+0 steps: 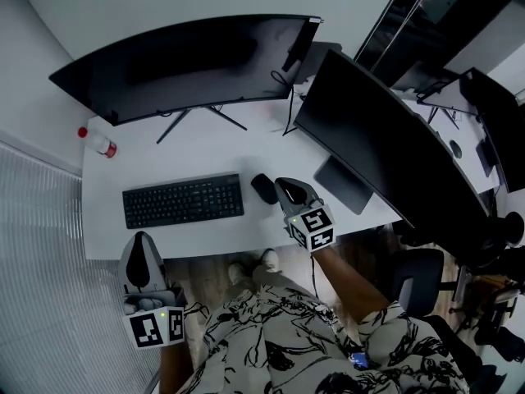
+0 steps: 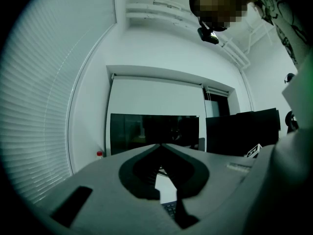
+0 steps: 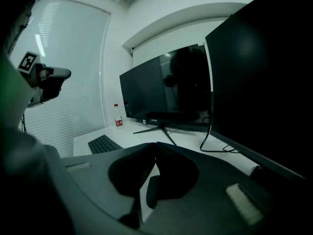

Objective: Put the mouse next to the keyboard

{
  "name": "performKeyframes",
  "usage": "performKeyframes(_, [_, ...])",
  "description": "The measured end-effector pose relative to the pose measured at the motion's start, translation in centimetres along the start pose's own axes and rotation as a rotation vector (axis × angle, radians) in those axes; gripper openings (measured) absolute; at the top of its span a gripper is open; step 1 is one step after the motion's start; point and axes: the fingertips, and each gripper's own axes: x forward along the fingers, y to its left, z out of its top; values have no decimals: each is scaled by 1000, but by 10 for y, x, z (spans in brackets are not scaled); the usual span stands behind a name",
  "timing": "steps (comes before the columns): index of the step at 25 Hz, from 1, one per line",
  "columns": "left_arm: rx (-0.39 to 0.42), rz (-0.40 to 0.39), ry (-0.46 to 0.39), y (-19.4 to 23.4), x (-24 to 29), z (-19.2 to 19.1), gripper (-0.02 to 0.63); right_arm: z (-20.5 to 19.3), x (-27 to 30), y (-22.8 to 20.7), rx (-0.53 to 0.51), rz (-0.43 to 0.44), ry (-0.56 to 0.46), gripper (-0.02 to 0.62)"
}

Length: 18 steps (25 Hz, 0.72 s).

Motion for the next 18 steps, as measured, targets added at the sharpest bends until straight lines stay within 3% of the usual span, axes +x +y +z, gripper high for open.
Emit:
performKeyframes(5, [20, -4, -27, 3, 0, 10, -2, 47, -39, -5, -10, -51, -134, 5])
performKeyframes(18, [69, -20, -82, 8, 6, 36, -2, 151, -127, -12, -31, -136, -336, 5])
